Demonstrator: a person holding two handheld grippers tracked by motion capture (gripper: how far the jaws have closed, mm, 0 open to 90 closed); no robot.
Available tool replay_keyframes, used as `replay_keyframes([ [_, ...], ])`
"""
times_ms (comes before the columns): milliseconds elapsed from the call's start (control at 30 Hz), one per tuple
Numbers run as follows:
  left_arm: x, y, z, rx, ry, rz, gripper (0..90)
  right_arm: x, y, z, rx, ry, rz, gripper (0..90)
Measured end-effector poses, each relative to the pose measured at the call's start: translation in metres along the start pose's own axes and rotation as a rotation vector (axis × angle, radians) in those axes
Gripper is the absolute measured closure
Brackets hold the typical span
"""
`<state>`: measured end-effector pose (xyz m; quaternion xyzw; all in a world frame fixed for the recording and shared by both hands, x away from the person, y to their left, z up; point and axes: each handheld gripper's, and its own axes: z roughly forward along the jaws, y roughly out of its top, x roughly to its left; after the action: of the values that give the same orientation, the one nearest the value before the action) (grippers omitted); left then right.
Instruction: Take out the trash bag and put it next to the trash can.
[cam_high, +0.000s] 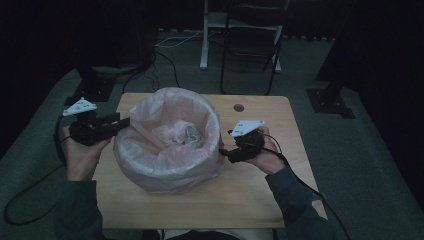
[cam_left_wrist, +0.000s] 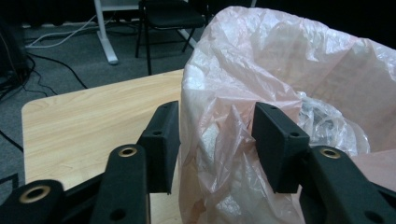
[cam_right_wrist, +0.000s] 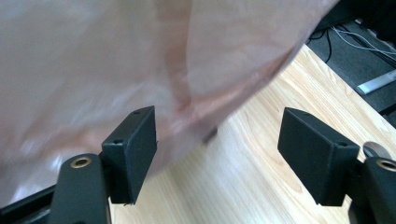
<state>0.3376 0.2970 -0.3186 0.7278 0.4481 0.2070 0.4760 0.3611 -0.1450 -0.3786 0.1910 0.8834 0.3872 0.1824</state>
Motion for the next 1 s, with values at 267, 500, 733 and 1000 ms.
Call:
replay_keyframes([
  [267,-0.001,0.002,-0.007,-0.024,-0.019,-0.014,50.1,0.003,-0.019,-0.013,0.006,0.026,-0.012,26.8],
  [500,-0.004,0.005,-0.012,-0.04,-0.026,-0.01,50.0,0.014,-0.029,-0.011,0.023,0.068,-0.048,26.0],
  [733,-0.007,0.006,-0.011,-0.044,-0.033,-0.003,49.7,0.03,-0.031,-0.004,0.014,0.089,-0.097,21.0],
  [1000,-0.009,0.007,-0.009,-0.035,-0.045,-0.004,49.4,0.042,-0.025,-0.004,-0.028,0.119,-0.136,16.1],
])
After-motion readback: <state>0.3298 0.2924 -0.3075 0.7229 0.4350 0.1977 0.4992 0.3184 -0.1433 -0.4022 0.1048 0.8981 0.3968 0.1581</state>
